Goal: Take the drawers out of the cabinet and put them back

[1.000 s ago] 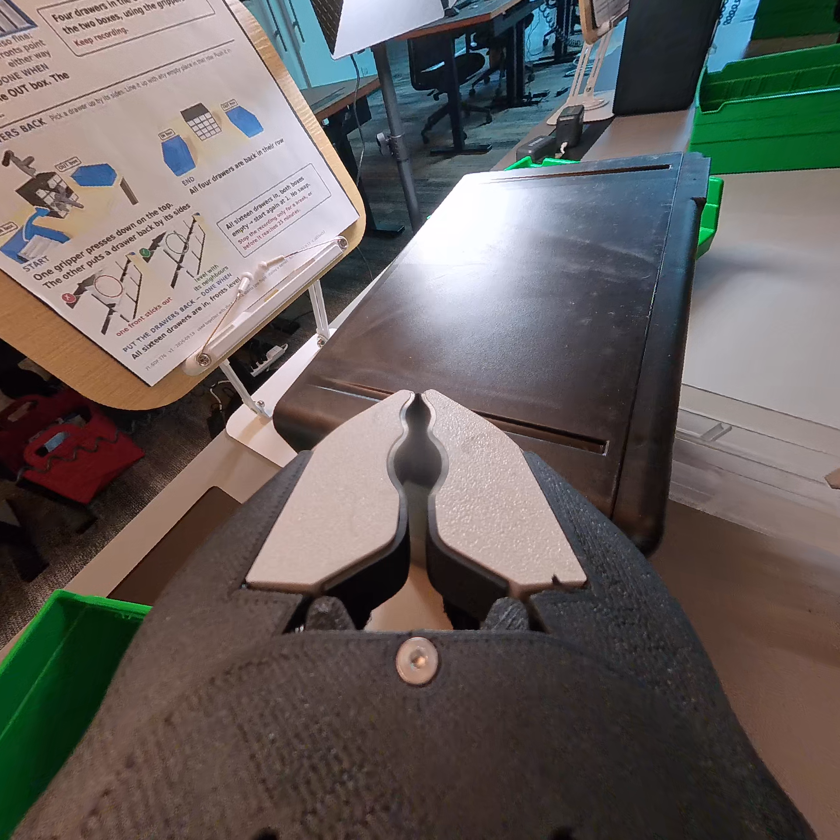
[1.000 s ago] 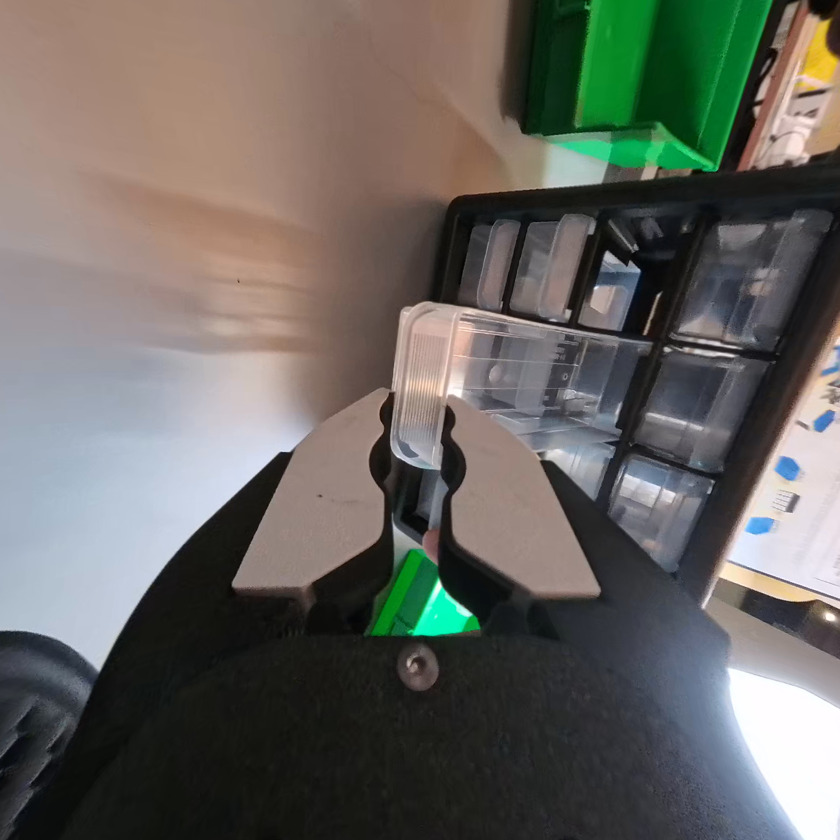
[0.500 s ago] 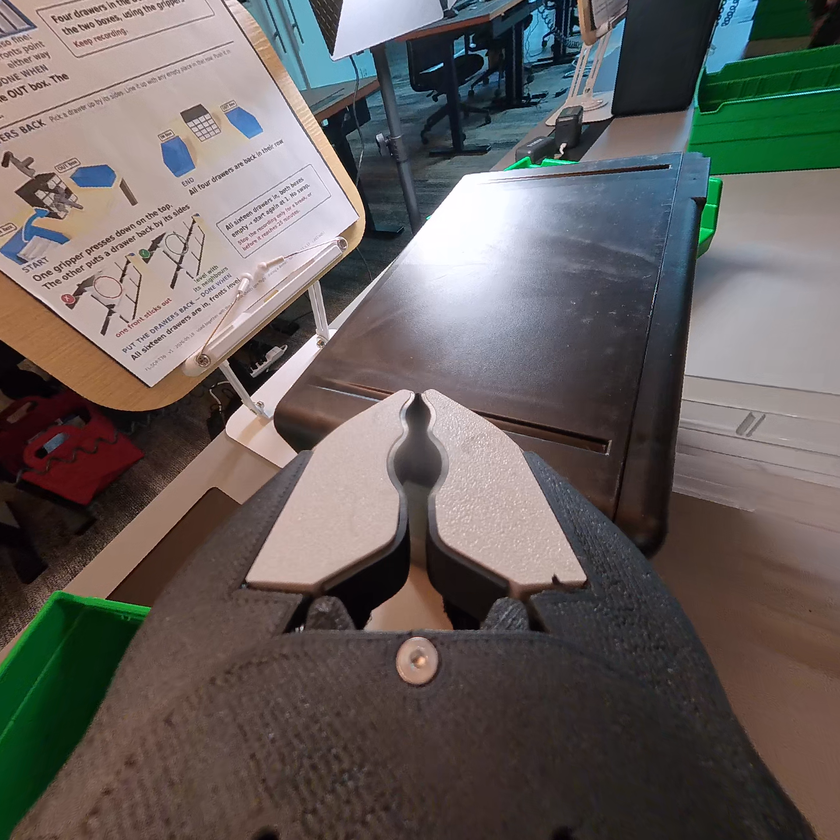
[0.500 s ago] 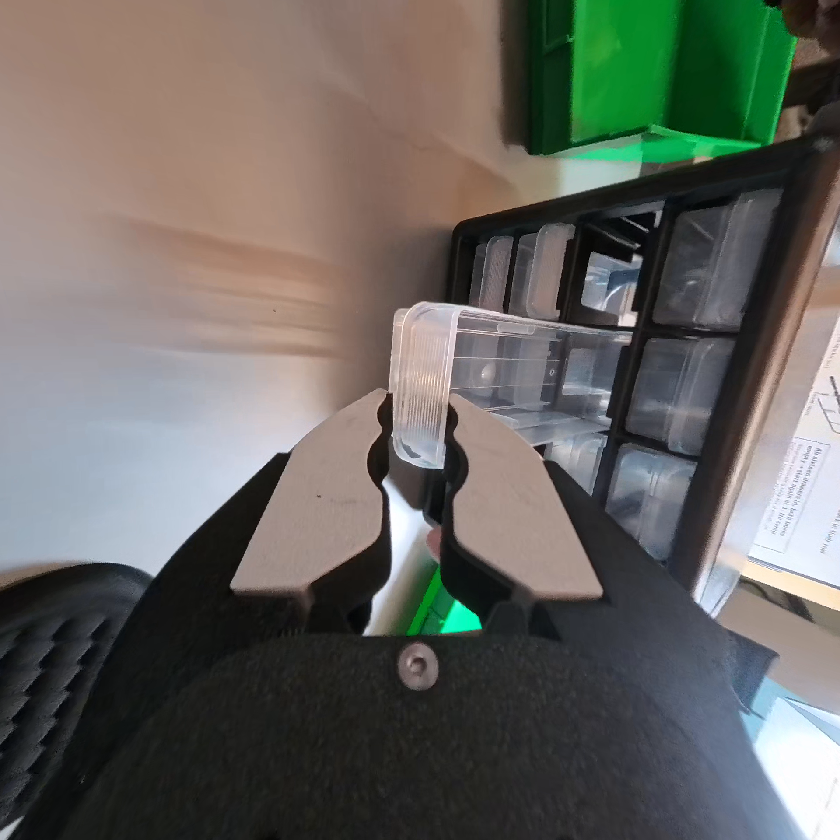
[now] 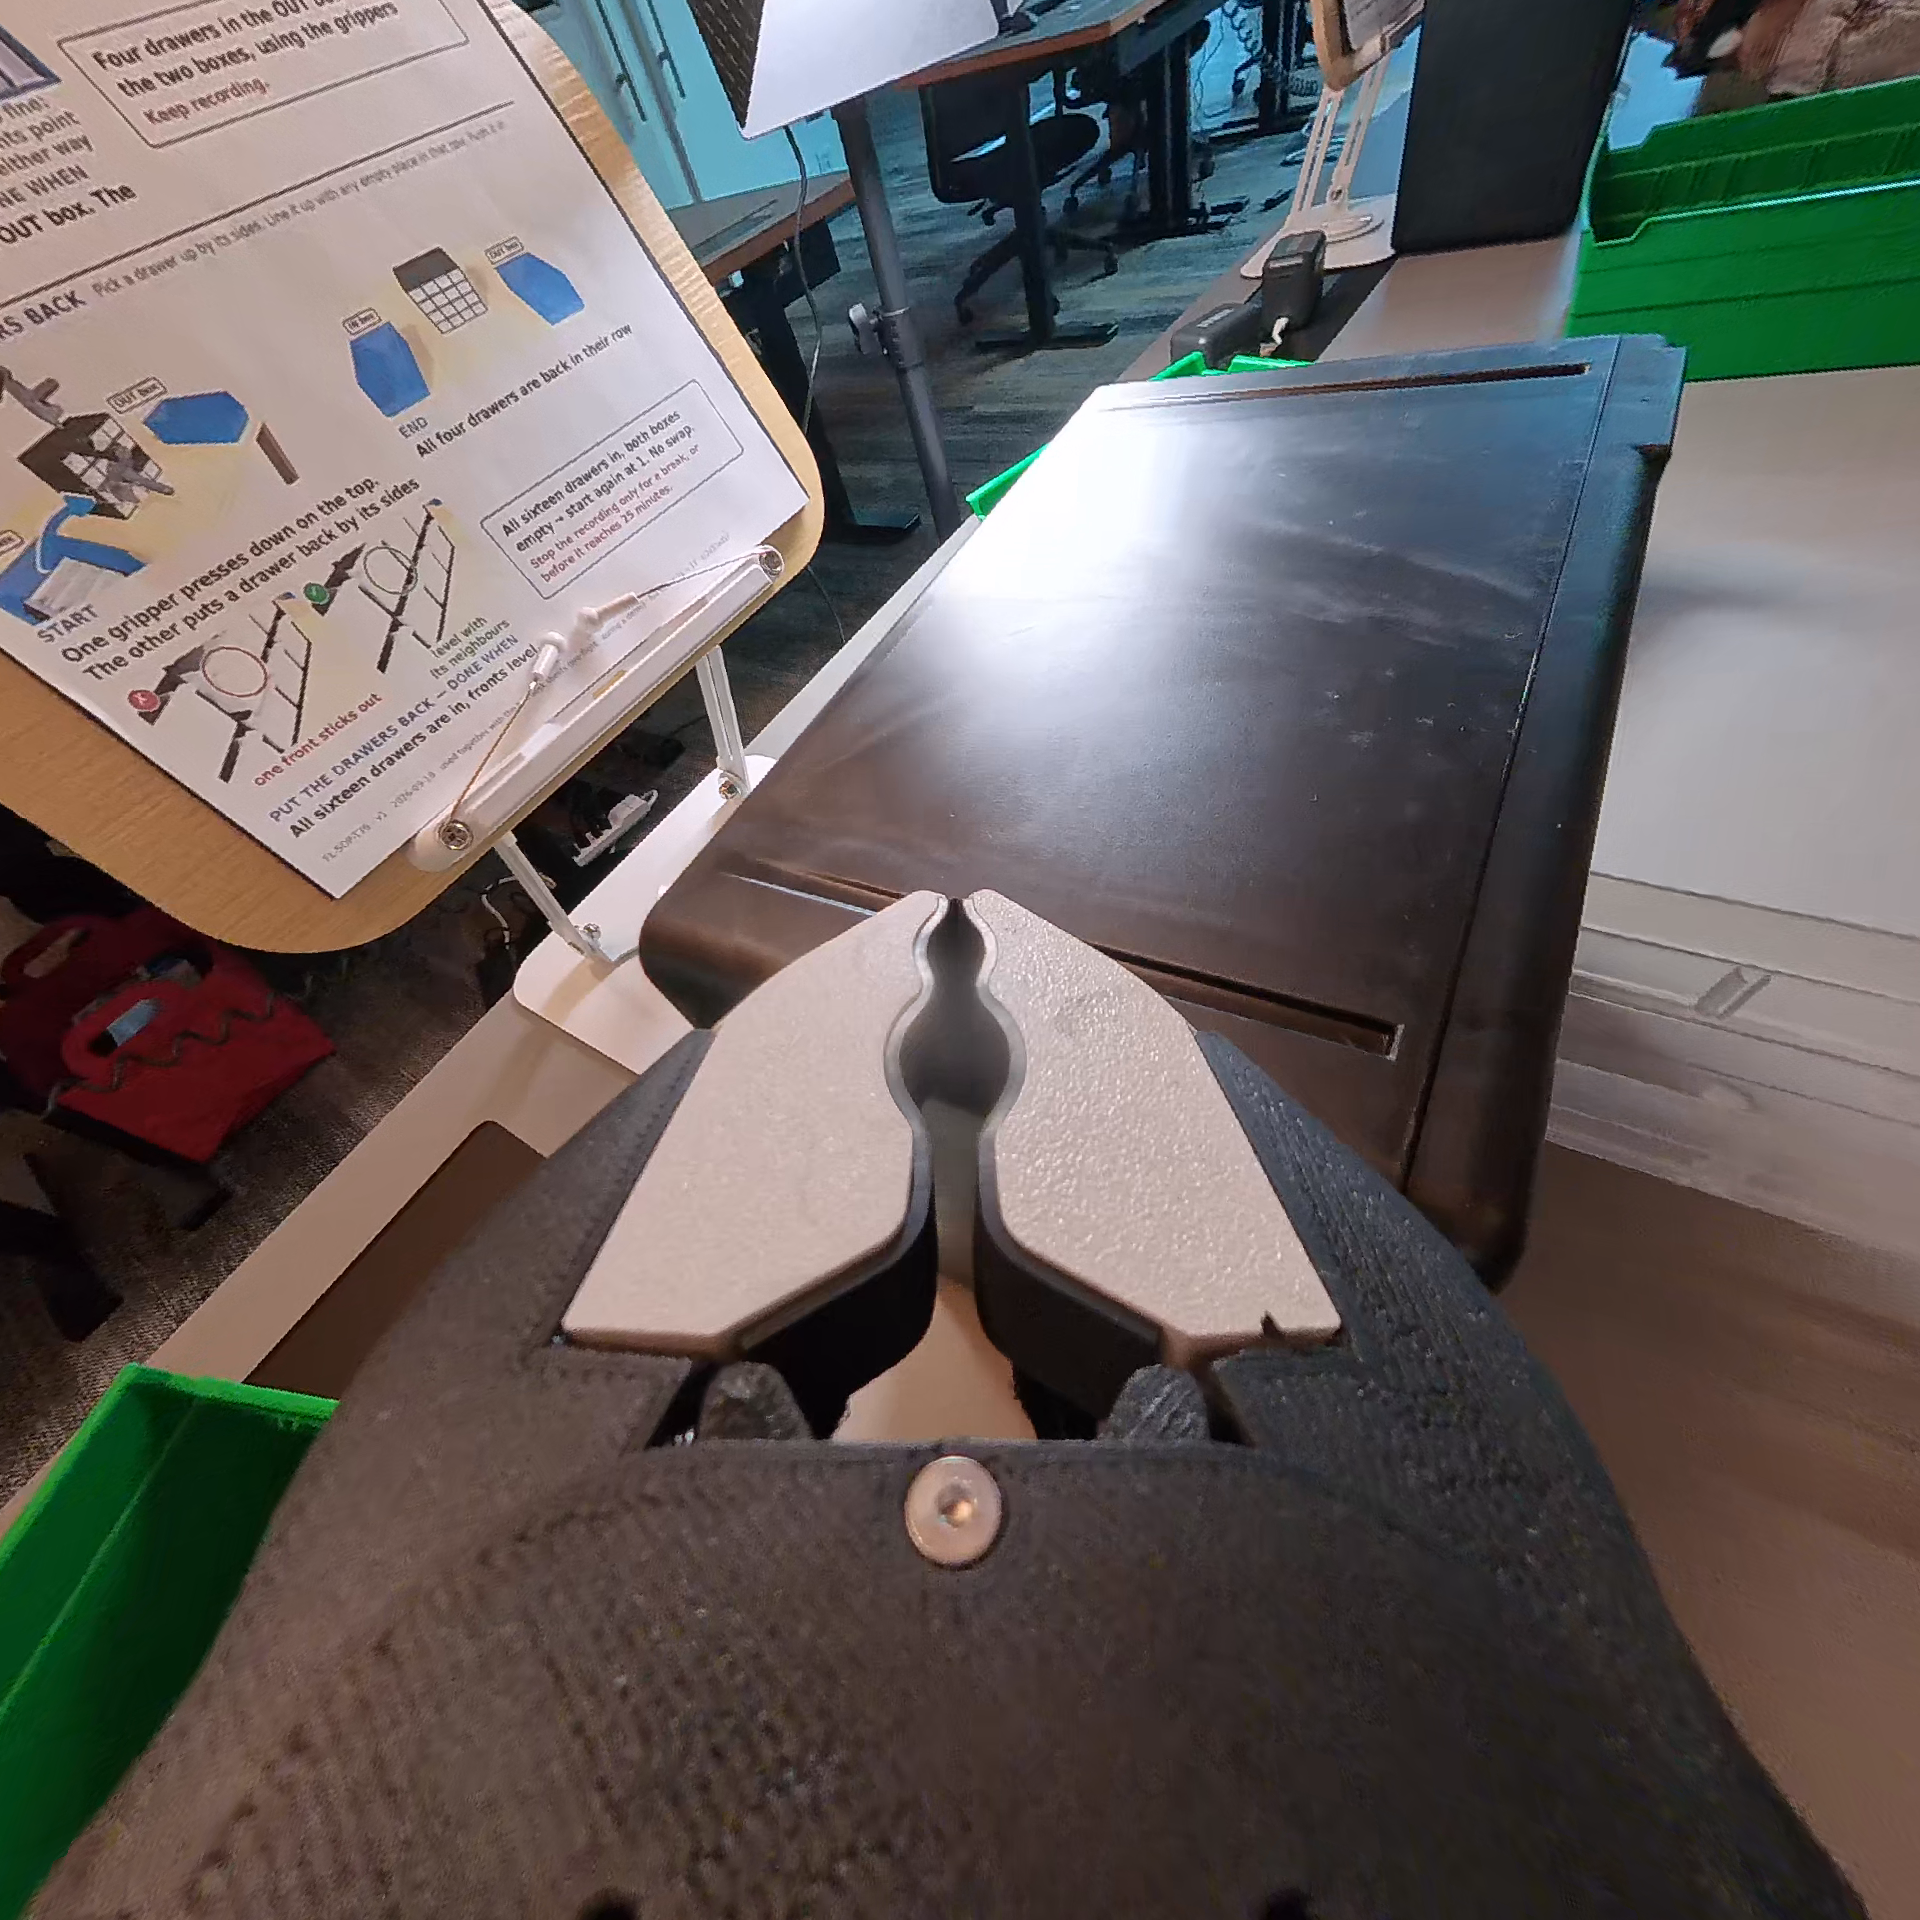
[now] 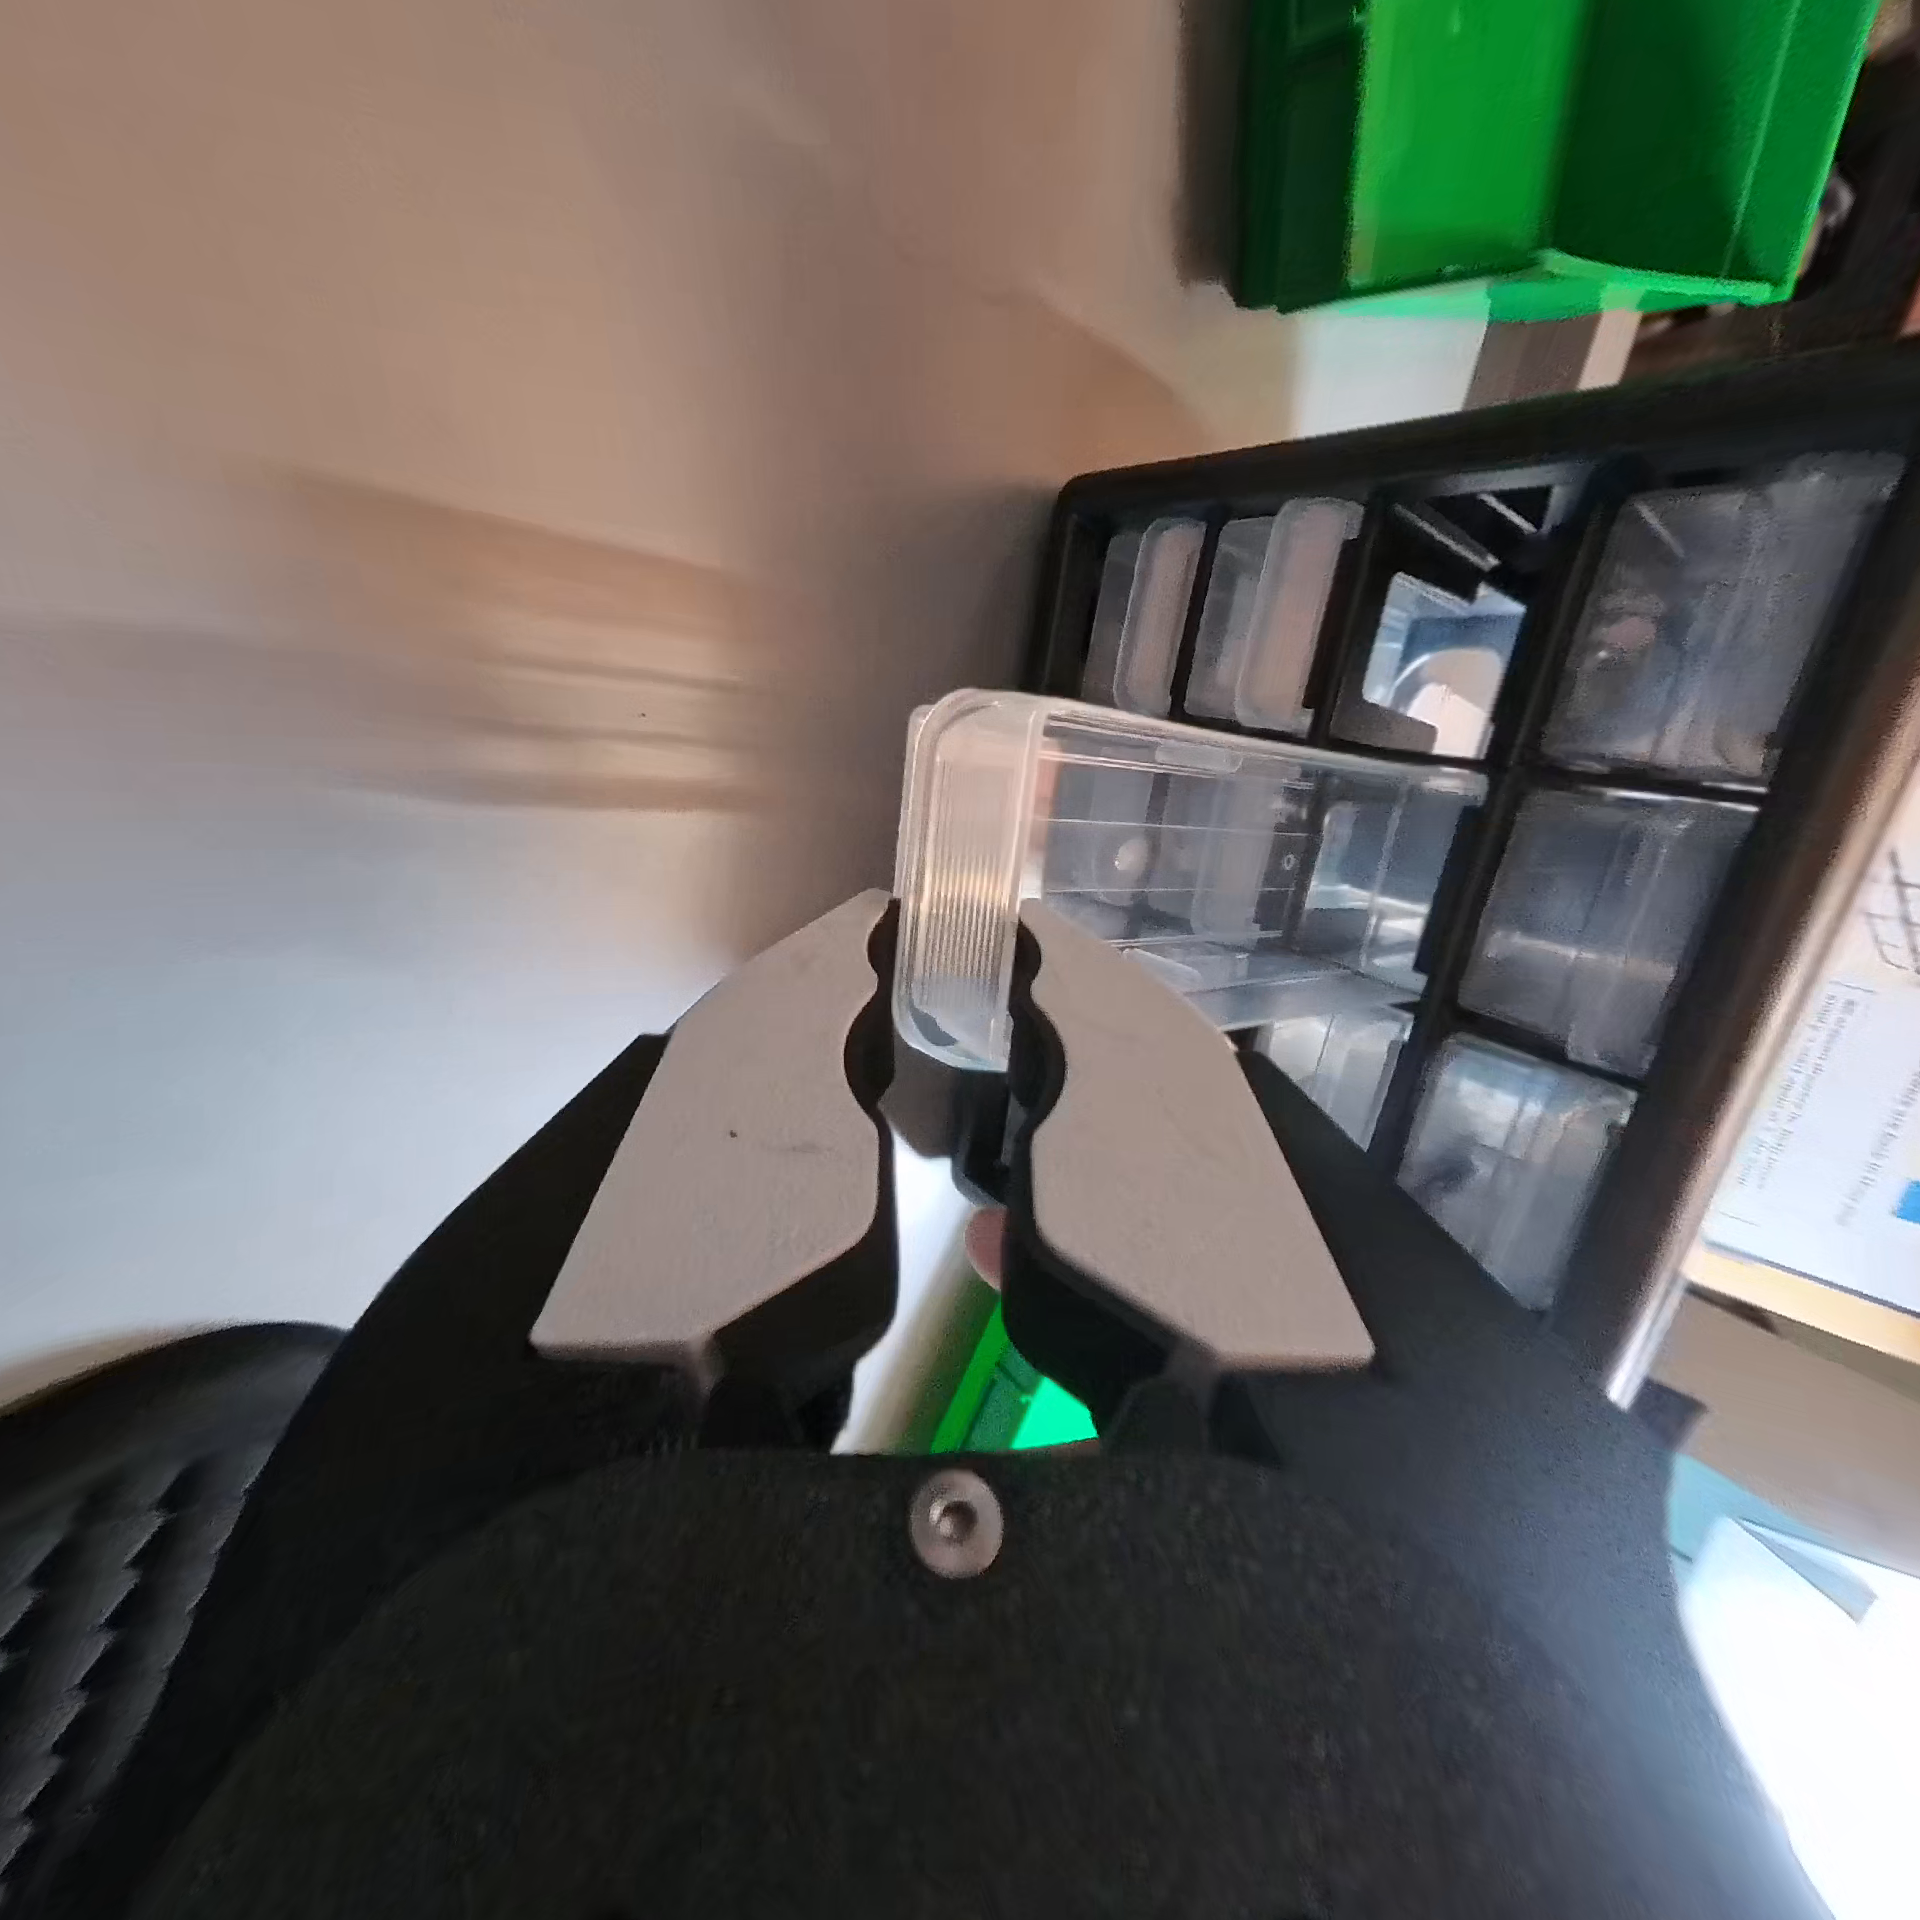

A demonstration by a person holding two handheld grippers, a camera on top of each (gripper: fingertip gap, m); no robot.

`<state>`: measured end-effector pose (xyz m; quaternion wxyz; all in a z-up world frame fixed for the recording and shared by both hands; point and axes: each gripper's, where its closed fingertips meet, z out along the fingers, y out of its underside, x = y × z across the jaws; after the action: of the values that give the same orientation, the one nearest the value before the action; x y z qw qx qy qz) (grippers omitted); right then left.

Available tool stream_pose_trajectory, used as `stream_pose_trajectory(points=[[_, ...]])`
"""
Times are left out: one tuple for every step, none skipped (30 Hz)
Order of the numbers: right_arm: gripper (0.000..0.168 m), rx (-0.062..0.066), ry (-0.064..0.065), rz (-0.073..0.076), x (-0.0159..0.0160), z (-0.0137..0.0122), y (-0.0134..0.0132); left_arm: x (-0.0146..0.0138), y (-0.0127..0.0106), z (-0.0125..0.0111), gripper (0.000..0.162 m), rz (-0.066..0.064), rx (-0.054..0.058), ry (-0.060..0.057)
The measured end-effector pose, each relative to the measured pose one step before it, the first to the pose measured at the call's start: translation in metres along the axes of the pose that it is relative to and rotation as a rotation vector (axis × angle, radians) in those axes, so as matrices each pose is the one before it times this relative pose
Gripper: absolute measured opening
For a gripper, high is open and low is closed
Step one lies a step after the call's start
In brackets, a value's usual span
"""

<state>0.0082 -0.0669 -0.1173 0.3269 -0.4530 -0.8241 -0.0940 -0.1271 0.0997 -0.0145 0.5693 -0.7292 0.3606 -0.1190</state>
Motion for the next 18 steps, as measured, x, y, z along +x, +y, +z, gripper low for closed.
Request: stream_pose_trajectory(points=[[0.018,0.0242,-0.0187,0.0117,0.00153,-0.00397,-0.00028,0.00006,-0.00001,0.00004,0.001,0.0007,-0.0002,0.0003],[0.018,0.0255,-0.0249,0.0155,0.00178,-0.00403,-0.00048,-0.00006,-0.00006,0.00009,0.001,-0.0006,-0.0004,0.0004],[0.018,0.0209,-0.0304,0.0206,0.00151,-0.00366,-0.00017,-0.00003,0.00001,0.00006,0.001,-0.0003,-0.0002,0.0001],[0.018,0.0198,-0.0296,0.0156,0.00146,-0.00294,-0.00094,-0.00006,0.00004,-0.00002,0.000,0.0000,-0.0003,-0.0004],[0.018,0.0235,-0.0249,0.0047,0.00129,-0.00227,-0.00264,0.00002,0.00002,0.00003,0.000,0.0000,-0.0004,-0.0004],[0.018,0.0158,-0.0245,0.0014,0.00098,-0.00137,-0.00293,-0.00007,-0.00007,0.00006,0.000,0.0000,-0.0006,-0.0004],[0.018,0.0065,-0.0251,-0.0013,0.00077,-0.00064,-0.00224,-0.00005,0.00007,0.00000,0.000,0.0002,-0.0008,-0.0008],[0.018,0.0064,-0.0249,-0.0021,0.00062,-0.00050,-0.00257,0.00004,-0.00005,-0.00005,0.000,0.0003,-0.0008,-0.0010],[0.018,0.0078,-0.0243,0.0011,0.00068,-0.00077,-0.00295,-0.00002,0.00004,-0.00006,0.000,0.0006,-0.0005,-0.0008],[0.017,0.0043,-0.0255,0.0039,0.00074,-0.00102,-0.00246,0.00013,0.00006,-0.00001,0.000,0.0011,-0.0002,-0.0007],[0.018,0.0040,-0.0240,0.0038,0.00116,-0.00130,-0.00226,-0.00006,0.00003,-0.00001,0.000,0.0005,-0.0002,-0.0002],[0.018,0.0090,-0.0191,0.0057,0.00171,-0.00184,-0.00285,-0.00006,0.00002,0.00002,0.000,-0.0002,0.0001,0.0005],[0.018,0.0053,-0.0175,0.0060,0.00184,-0.00229,-0.00238,0.00007,-0.00005,0.00003,0.000,0.0001,0.0004,0.0006],[0.018,0.0035,-0.0132,0.0050,0.00198,-0.00270,-0.00204,-0.00001,0.00008,0.00000,0.000,0.0007,0.0004,0.0007],[0.018,0.0021,-0.0099,0.0044,0.00185,-0.00301,-0.00140,0.00010,-0.00002,-0.00013,0.000,0.0014,0.0003,0.0005],[0.018,0.0017,-0.0099,0.0056,0.00128,-0.00293,-0.00037,-0.00002,-0.00003,0.00005,0.000,0.0015,-0.0001,0.0001],[0.018,0.0032,-0.0104,0.0085,0.00065,-0.00221,0.00036,0.00003,0.00005,-0.00006,0.000,0.0012,-0.0006,-0.0002],[0.018,0.0021,-0.0118,0.0058,-0.00023,-0.00172,0.00137,-0.00005,0.00001,0.00014,0.000,0.0013,-0.0007,-0.0003]])
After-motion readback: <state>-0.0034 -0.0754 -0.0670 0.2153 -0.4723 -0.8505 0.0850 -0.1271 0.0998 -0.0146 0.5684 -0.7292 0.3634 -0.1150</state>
